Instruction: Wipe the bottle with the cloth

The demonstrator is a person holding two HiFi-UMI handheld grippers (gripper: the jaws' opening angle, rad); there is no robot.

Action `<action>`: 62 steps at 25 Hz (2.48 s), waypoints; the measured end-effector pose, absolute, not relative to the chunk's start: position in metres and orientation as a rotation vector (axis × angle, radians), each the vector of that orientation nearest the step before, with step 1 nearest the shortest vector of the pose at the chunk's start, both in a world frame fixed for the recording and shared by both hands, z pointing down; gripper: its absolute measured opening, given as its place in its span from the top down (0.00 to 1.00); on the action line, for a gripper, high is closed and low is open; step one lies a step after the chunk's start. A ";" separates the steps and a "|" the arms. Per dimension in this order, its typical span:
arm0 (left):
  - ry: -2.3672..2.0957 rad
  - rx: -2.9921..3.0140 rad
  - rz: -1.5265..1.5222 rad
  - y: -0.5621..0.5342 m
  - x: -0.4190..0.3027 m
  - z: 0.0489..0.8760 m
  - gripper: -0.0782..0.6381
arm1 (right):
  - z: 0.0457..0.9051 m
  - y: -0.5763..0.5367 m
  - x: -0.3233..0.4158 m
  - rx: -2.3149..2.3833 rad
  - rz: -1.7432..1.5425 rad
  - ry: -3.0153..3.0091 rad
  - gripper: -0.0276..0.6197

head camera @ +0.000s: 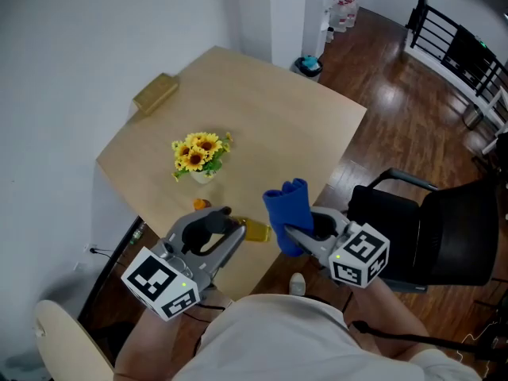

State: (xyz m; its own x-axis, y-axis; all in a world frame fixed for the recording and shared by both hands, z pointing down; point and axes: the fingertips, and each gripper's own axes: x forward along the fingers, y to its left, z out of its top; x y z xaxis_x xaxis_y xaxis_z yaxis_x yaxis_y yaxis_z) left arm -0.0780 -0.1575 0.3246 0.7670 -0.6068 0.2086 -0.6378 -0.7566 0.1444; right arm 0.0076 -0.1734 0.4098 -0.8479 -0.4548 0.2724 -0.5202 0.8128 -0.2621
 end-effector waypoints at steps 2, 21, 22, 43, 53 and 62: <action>-1.005 2.744 0.255 -0.161 -0.077 0.335 0.68 | 0.368 -0.161 -0.007 0.709 0.411 -2.898 0.73; -0.999 2.752 0.073 -0.162 -0.087 0.293 0.68 | 0.539 -0.166 -0.013 0.693 1.022 -2.574 0.73; -0.989 2.754 0.064 -0.162 -0.085 0.291 0.68 | 0.534 -0.161 -0.025 0.633 1.055 -2.589 0.73; -1.023 2.762 0.295 -0.183 -0.074 0.345 0.68 | 0.506 -0.165 0.023 0.790 1.220 -2.591 0.73; -1.207 2.658 0.473 -0.244 -0.067 0.434 0.68 | 0.491 -0.154 0.107 0.996 1.183 -2.613 0.73; -1.404 2.484 0.569 -0.301 -0.077 0.536 0.68 | 0.493 -0.144 0.140 0.968 1.152 -2.575 0.73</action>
